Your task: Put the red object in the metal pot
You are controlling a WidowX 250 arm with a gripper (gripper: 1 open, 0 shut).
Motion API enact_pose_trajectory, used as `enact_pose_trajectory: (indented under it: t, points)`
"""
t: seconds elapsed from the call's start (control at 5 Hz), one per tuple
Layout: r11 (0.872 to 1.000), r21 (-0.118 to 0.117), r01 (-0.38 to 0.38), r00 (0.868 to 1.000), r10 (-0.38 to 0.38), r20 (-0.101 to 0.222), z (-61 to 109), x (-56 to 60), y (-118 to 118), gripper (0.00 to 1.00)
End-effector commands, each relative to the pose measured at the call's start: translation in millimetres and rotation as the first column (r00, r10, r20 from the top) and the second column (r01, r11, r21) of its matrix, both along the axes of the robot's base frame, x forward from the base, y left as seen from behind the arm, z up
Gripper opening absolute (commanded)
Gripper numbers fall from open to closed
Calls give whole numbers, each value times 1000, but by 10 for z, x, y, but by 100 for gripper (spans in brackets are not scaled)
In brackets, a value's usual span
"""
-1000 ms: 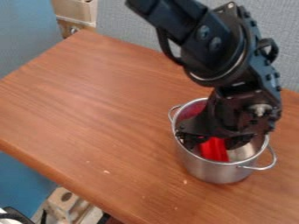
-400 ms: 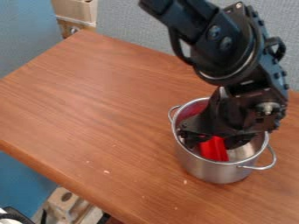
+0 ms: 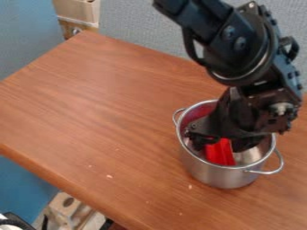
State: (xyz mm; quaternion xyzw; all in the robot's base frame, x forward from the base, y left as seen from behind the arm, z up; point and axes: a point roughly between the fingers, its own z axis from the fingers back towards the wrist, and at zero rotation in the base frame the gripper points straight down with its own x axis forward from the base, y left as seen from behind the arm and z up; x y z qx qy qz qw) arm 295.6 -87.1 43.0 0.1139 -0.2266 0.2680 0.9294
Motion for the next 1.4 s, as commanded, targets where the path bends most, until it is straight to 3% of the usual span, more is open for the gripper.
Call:
enact_pose_trajectory:
  t: [0.0,0.2,1.2]
  points:
    - [1000,-13,12,999,-12,37,111,89,-66,0]
    - [1000,-14,5,999,-4,33,136,81,-56,100]
    - [998,-45,-34,999,35,25,386,44,13,100]
